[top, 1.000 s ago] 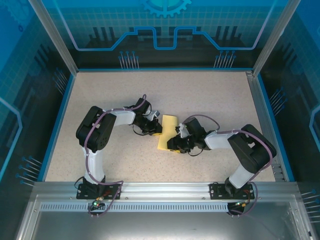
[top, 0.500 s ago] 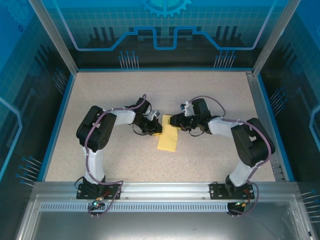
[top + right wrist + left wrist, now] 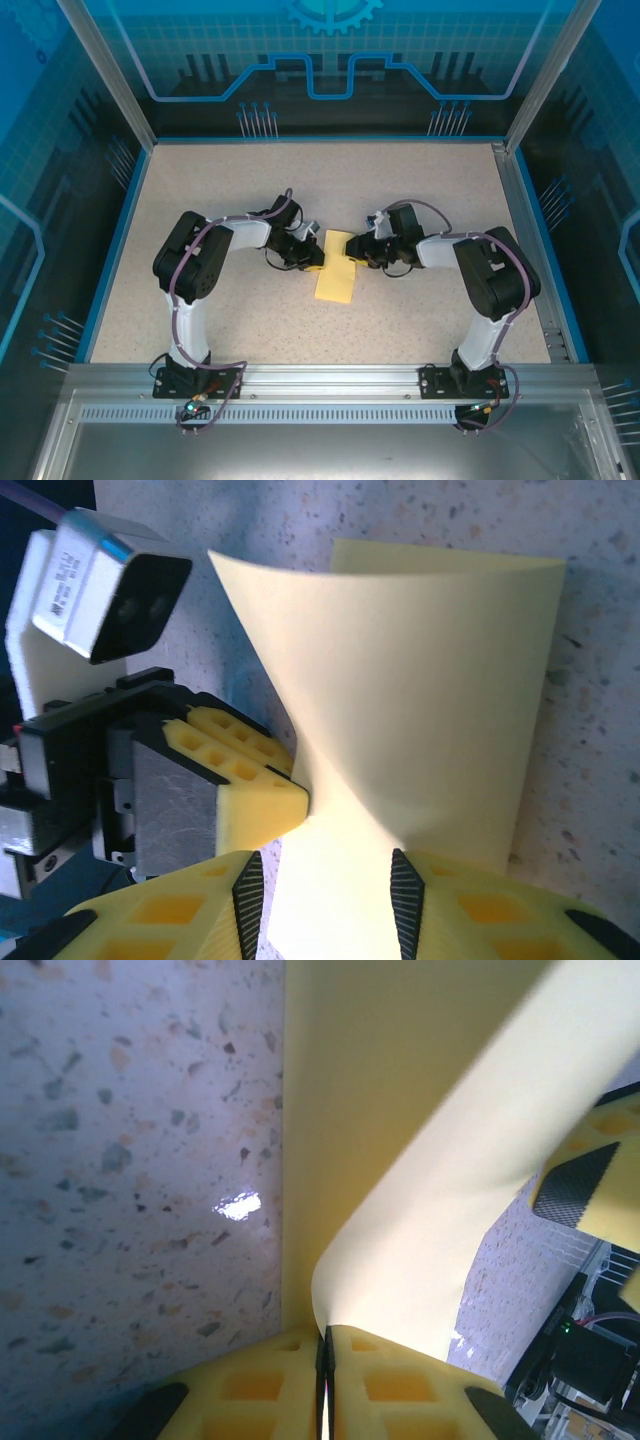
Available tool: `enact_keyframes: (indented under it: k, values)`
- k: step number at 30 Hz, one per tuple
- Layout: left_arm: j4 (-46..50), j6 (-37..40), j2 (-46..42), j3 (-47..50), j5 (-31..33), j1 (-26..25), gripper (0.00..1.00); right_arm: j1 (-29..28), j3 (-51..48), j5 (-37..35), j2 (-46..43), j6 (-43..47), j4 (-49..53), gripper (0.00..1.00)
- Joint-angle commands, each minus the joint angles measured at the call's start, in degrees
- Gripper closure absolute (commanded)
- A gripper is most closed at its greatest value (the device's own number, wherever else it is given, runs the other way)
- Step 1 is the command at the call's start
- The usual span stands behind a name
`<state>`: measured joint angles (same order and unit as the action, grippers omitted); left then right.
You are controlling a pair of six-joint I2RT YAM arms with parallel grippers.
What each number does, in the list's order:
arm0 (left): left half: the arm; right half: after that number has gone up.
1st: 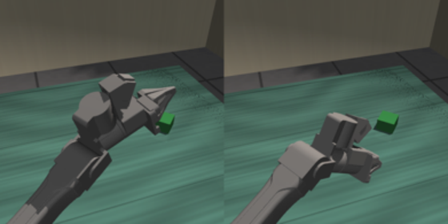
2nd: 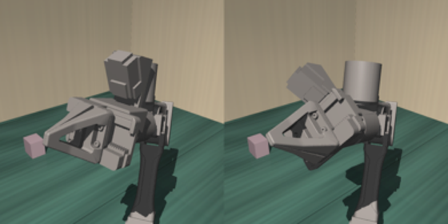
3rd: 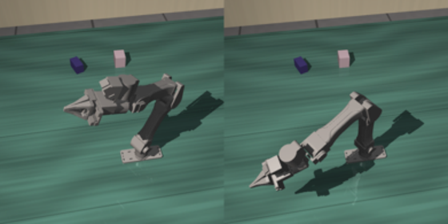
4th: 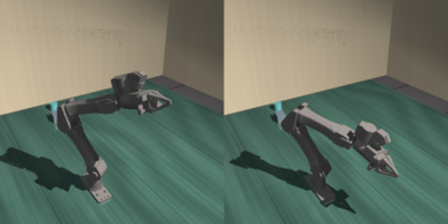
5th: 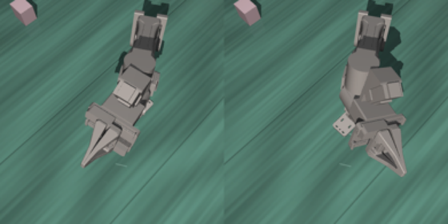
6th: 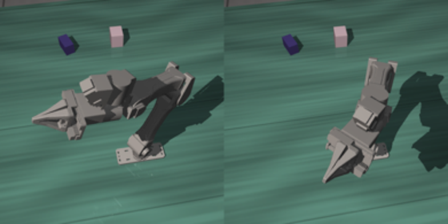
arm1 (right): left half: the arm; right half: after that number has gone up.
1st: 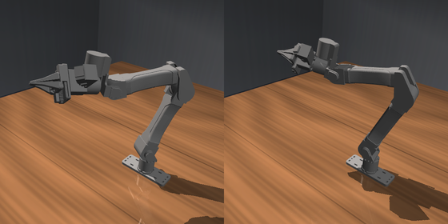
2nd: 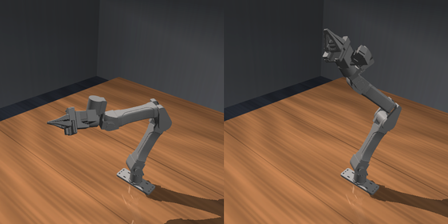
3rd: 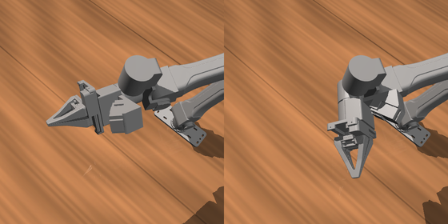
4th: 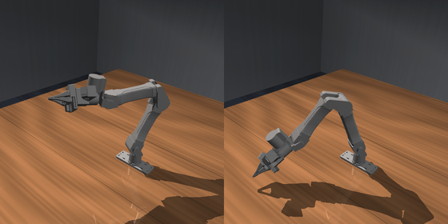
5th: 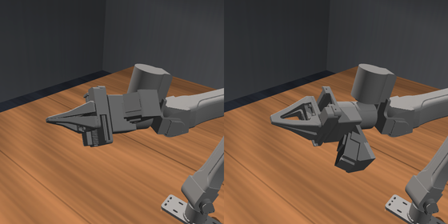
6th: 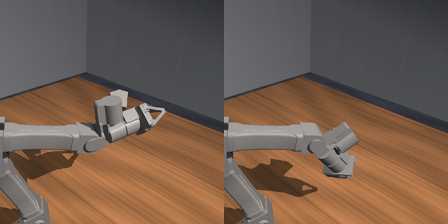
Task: Fold a paper plane with a square sheet of paper (pick it up from the middle)
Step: Fold the square sheet of paper in half at the center of the table.
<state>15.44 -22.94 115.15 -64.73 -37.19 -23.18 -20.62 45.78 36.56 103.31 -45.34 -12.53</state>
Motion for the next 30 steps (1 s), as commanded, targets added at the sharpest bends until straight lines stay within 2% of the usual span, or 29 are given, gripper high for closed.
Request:
enact_keyframes:
  k: [1, 5, 8, 18, 21, 30]
  values:
    - [3.72, 1.76, 4.46, 1.45, 4.03, -0.18, 0.87, 0.22, -1.09, 1.87, 0.67, 1.18, -0.88, 0.58]
    - [3.8, 1.81, 4.38, 1.37, 3.92, -0.14, 0.87, 0.15, -1.37, 4.54, 0.7, -0.56, -4.48, 0.58]
    - [3.76, 1.76, 4.42, 1.36, 4.05, -0.19, 0.87, -0.38, 0.25, 2.72, 1.16, 1.4, -0.29, 0.58]
    - [4.16, 2.1, 4.32, 1.53, 4.32, -0.19, 0.87, 0.24, 0.11, -1.91, 4.09, 3.49, 4.55, 0.58]
    - [4.33, 2.21, 4.27, 1.46, 4.42, -0.16, 0.87, 0.24, 0.18, -1.29, 3.39, 3.12, 4.37, 0.58]
    - [4.65, 2.45, 4.18, 1.45, 4.62, -0.2, 0.87, -0.47, 7.96, -3.76, 0.54, 5.59, 12.87, 0.59]
